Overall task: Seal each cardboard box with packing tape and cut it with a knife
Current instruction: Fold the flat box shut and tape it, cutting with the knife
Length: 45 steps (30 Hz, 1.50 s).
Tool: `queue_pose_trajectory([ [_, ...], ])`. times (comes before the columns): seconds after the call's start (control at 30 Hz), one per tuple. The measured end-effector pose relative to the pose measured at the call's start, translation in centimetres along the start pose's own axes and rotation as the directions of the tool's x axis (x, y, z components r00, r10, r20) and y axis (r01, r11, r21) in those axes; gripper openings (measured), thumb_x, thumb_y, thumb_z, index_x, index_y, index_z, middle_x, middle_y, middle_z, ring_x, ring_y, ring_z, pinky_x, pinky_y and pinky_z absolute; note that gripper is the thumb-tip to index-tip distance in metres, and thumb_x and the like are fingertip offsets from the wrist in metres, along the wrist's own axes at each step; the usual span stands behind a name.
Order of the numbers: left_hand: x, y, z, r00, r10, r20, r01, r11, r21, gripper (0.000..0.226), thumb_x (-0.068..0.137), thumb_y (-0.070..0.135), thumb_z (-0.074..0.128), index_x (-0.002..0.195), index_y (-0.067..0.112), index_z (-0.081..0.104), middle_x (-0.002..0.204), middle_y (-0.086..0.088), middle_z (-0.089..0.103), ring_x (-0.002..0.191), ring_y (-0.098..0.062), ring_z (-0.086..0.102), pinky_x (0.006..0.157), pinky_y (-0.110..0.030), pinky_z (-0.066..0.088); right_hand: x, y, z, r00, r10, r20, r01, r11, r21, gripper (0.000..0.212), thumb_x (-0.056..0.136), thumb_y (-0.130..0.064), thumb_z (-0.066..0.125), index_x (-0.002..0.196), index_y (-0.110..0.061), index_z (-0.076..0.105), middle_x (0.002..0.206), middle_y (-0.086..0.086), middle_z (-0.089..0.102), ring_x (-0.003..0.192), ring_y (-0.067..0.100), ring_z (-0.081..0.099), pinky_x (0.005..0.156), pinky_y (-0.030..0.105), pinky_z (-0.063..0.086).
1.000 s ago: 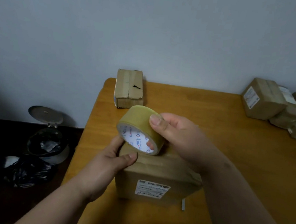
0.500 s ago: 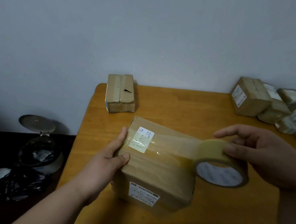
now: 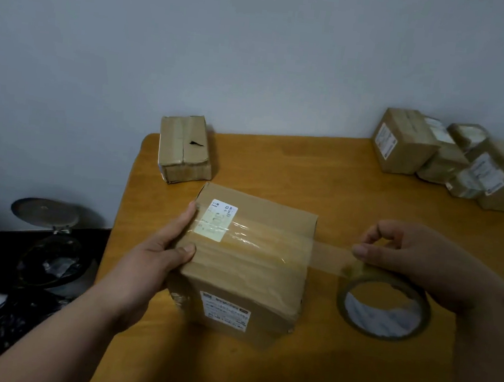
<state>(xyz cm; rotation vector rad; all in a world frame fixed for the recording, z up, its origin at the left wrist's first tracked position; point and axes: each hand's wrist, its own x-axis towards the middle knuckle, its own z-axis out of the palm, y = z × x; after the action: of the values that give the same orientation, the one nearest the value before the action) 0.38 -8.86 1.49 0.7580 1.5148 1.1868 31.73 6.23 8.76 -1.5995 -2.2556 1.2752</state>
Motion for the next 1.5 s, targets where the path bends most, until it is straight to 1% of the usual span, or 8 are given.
queue_pose_trajectory([
  [0.13, 0.3, -0.2, -0.2, 1.000, -0.014, 0.019, 0.015, 1.000, -0.005, 0.059, 0.097, 0.017, 0.051, 0.125, 0.068, 0.047, 0.124, 0.027, 0.045, 0.111, -0.018, 0.053, 0.076, -0.029, 0.048, 1.2, 1.8, 3.7, 0.994, 0.090, 0.053, -0.089, 0.996, -0.023, 0.030, 0.079, -0.052, 0.068, 0.086, -0.023, 0.065, 0.082, 0.000, 0.067, 0.074, 0.013, 0.063, 0.059, 0.024, 0.043],
  [0.37, 0.3, -0.3, -2.2, 0.998, -0.033, 0.055, 0.037, 0.998, -0.058, 0.057, 0.083, 0.025, 0.058, 0.123, 0.064, 0.053, 0.133, 0.022, 0.044, 0.118, -0.026, 0.050, 0.087, -0.041, 0.051, 2.5, 2.1, 8.2, 0.997, -0.017, -0.080, 0.029, 0.988, 0.151, 0.038, 0.085, -0.049, 0.065, 0.074, -0.014, 0.054, 0.067, 0.001, 0.051, 0.059, 0.010, 0.045, 0.056, 0.025, 0.037],
  [0.63, 0.5, -3.5, -8.9, 0.973, -0.209, -0.093, 0.165, 0.921, -0.352, 0.042, 0.096, 0.013, 0.048, 0.126, 0.038, 0.064, 0.136, -0.003, 0.052, 0.121, -0.039, 0.051, 0.088, -0.056, 0.053, 2.7, -5.6, 6.8, 0.862, -0.451, 0.231, 0.228, 0.752, 0.618, 0.037, 0.073, -0.020, 0.071, 0.106, -0.004, 0.070, 0.098, 0.019, 0.072, 0.089, 0.032, 0.069, 0.075, 0.034, 0.055],
  [0.8, 0.0, -6.4, -9.1, 0.952, -0.133, -0.276, 0.171, 0.978, 0.118, 0.036, 0.100, 0.017, 0.051, 0.132, 0.028, 0.061, 0.134, -0.008, 0.060, 0.125, -0.030, 0.054, 0.107, -0.055, 0.040, 4.6, -9.7, 12.4, 0.905, -0.415, 0.096, 0.287, 0.760, 0.583, 0.019, 0.084, -0.034, 0.074, 0.086, -0.016, 0.069, 0.077, 0.001, 0.072, 0.070, 0.015, 0.067, 0.061, 0.027, 0.052],
  [1.03, 1.1, -4.2, -6.6, 0.970, 0.010, -0.242, 0.026, 0.989, 0.143, 0.046, 0.098, 0.055, 0.040, 0.144, 0.047, 0.040, 0.149, 0.006, 0.043, 0.135, -0.021, 0.043, 0.106, -0.040, 0.042, 6.2, -12.4, 19.1, 0.922, -0.371, 0.114, 0.310, 0.881, 0.357, 0.030, 0.089, -0.060, 0.055, 0.085, -0.031, 0.060, 0.074, -0.008, 0.068, 0.060, -0.001, 0.059, 0.051, 0.018, 0.046],
  [1.27, 1.5, -6.5, -6.3, 0.928, 0.350, -0.128, -0.234, 0.815, 0.530, 0.052, 0.101, 0.010, 0.042, 0.112, 0.060, 0.049, 0.114, 0.038, 0.053, 0.111, 0.012, 0.051, 0.086, -0.001, 0.036, 7.1, -9.8, 19.2, 0.910, -0.358, 0.210, 0.182, 0.799, 0.573, 0.042, 0.083, -0.045, 0.064, 0.100, -0.007, 0.063, 0.093, 0.009, 0.069, 0.087, 0.021, 0.064, 0.085, 0.049, 0.053],
  [1.37, 1.6, -7.1, -7.3, 0.937, 0.349, 0.021, -0.291, 0.747, 0.597, 0.034, 0.098, 0.042, 0.043, 0.126, 0.063, 0.043, 0.132, 0.040, 0.045, 0.123, 0.013, 0.042, 0.099, -0.006, 0.034, 7.1, -9.5, 19.1, 0.908, -0.367, 0.201, 0.215, 0.822, 0.527, 0.037, 0.083, -0.051, 0.063, 0.094, -0.015, 0.064, 0.089, 0.001, 0.070, 0.084, 0.015, 0.065, 0.077, 0.042, 0.055],
  [1.5, 2.1, -7.8, -8.3, 0.970, 0.243, 0.011, -0.186, 0.711, 0.678, 0.066, 0.085, 0.078, 0.030, 0.146, 0.058, 0.019, 0.159, 0.022, 0.020, 0.145, -0.002, 0.022, 0.116, -0.032, 0.027, 6.8, -10.1, 17.4, 0.921, -0.369, 0.128, 0.284, 0.858, 0.429, 0.021, 0.092, -0.043, 0.062, 0.082, -0.024, 0.062, 0.070, -0.010, 0.065, 0.064, 0.001, 0.060, 0.056, 0.019, 0.047],
])
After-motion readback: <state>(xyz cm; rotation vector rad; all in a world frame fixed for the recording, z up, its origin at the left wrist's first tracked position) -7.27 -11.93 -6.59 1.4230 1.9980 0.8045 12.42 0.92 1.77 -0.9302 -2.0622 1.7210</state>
